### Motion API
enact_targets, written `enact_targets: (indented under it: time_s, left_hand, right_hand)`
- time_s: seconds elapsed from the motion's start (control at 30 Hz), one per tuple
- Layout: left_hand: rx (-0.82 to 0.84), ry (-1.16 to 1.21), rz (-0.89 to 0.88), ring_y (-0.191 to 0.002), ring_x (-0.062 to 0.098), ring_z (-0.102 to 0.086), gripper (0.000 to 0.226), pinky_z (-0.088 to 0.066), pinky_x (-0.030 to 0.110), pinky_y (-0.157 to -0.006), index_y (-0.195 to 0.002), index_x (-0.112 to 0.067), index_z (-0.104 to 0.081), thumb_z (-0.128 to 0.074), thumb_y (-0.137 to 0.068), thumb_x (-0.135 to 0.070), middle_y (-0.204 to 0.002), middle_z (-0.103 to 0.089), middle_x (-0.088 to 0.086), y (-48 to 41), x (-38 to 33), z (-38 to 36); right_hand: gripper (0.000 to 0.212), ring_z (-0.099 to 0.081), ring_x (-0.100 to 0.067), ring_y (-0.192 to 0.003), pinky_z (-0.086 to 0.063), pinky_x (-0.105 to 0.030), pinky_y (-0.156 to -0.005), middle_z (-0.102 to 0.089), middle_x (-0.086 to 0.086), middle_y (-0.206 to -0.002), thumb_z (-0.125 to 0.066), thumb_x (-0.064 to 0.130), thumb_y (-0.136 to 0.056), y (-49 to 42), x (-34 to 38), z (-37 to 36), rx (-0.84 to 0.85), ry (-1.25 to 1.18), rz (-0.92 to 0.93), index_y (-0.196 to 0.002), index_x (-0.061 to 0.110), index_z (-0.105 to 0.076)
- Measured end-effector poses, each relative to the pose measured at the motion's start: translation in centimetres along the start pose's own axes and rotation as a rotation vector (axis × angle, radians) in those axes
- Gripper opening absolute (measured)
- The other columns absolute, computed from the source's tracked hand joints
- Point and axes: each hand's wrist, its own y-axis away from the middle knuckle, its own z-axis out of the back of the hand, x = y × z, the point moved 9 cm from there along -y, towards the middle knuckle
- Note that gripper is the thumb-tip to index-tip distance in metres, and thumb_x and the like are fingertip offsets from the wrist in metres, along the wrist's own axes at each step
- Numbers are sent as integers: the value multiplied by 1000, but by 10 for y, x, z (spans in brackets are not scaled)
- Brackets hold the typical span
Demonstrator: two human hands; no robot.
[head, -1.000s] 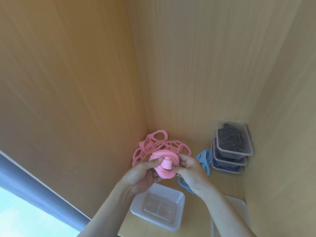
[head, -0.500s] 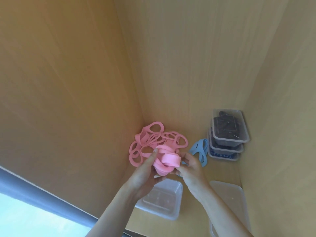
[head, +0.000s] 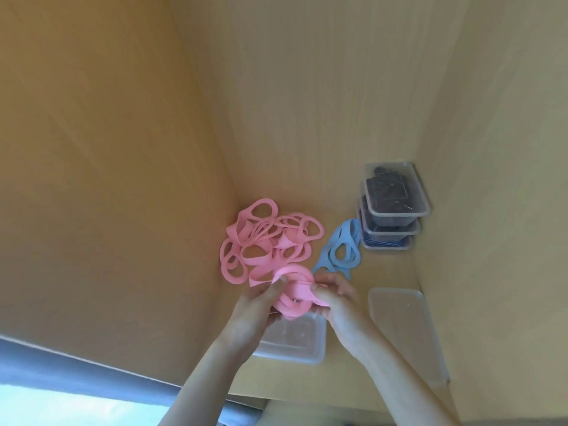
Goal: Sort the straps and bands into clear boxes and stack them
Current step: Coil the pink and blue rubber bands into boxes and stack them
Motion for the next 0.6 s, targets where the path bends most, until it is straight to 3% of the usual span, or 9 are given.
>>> enact_targets:
  time_s: [0.13,0.3,0.4,0.47,0.53,0.6]
  left_hand:
    - [-109,1,8,-86,20,-75,24,-57,27,-69,-104,-11,-74,-77,-88,-29,-101,-76,13,5,2,36]
    - [-127,-166,-15,-74,12,-73,24,-57,25,-61,-112,-13,-63,-72,-92,-22,-96,-74,10,7,6,63]
    - [-165,-514,-75,-79,11,-66,27,-52,28,-68,-110,-24,-58,-74,-90,-30,-96,-69,0,4,3,72]
    - [-195,-749,-207,-90,8,-60,33,-50,28,-77,-112,-31,-54,-75,-87,-30,-102,-61,-10,5,-2,73]
    - [-178,-864,-377,-101,9,-53,36,-45,25,-85,-113,-31,-55,-75,-84,-25,-111,-54,-12,9,-6,69]
    - [-98,-942,-501,-117,9,-43,32,-35,17,-96,-110,-29,-60,-74,-83,-21,-122,-49,-12,12,-2,60]
  right_hand:
    - [27,-69,-25,-94,-58,-34,-75,-67,-17,-105,-67,-4,-90,14,-1,-11,24,17,-3,-116,-2,-58]
    - [27,-70,-26,-93,-60,-31,-70,-66,-19,-107,-68,-5,-90,27,-12,-24,-14,162,-14,-115,-2,-58]
    - [21,-71,-27,-93,-61,-33,-73,-66,-18,-111,-70,0,-91,28,-22,-23,-89,330,-20,-110,3,-60]
    - [22,-70,-29,-98,-61,-42,-82,-66,-16,-112,-73,5,-90,26,-29,-17,-157,410,-25,-107,8,-59]
    - [25,-69,-31,-100,-58,-51,-89,-65,-14,-110,-74,9,-88,24,-35,-12,-217,520,-16,-104,13,-56]
    - [23,-69,-34,-97,-57,-55,-87,-65,-15,-105,-73,10,-88,23,-40,-11,-242,606,-3,-99,16,-53]
